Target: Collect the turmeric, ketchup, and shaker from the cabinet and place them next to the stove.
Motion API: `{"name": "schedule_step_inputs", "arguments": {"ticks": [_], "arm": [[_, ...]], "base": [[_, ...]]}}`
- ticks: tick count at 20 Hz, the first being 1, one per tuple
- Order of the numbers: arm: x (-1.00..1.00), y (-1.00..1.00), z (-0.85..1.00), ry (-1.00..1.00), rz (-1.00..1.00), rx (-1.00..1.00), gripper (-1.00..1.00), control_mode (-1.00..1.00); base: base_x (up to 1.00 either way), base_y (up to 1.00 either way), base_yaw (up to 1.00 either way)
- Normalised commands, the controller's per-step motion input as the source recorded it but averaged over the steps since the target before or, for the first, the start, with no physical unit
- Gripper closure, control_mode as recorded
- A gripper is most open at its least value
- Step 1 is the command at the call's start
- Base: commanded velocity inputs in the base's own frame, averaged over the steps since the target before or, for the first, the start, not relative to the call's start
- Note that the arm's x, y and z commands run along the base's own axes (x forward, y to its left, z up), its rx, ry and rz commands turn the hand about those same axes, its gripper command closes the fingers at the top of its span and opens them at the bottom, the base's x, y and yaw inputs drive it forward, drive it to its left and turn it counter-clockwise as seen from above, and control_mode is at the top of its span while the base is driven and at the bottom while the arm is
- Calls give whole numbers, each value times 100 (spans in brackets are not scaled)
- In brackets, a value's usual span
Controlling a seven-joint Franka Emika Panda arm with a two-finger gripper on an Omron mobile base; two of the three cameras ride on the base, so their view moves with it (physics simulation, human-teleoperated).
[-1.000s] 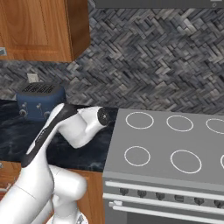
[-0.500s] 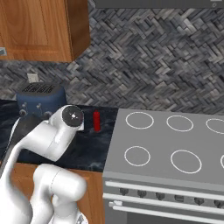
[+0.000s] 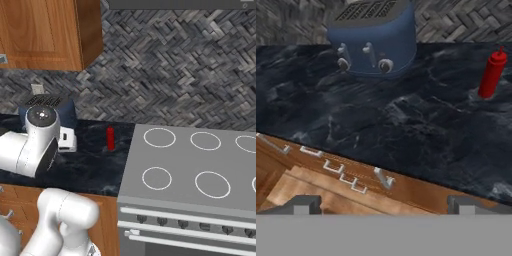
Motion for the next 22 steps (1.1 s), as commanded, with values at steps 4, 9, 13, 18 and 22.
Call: {"name": "schedule_step_inputs", "arguments": {"ticks": [4, 9, 13, 18, 22], "arm": [[0, 0, -2, 0, 0, -1, -100, 100], [0, 0, 0, 0, 0, 0, -100, 100], [0, 0, 0, 0, 0, 0, -100, 100], [0, 0, 0, 0, 0, 0, -100, 100], [0, 0, 0, 0, 0, 0, -100, 100]], "base": [[-28, 7, 0], [-84, 91, 15], [-36, 100, 33], [-9, 96, 46], [-8, 86, 47]]}}
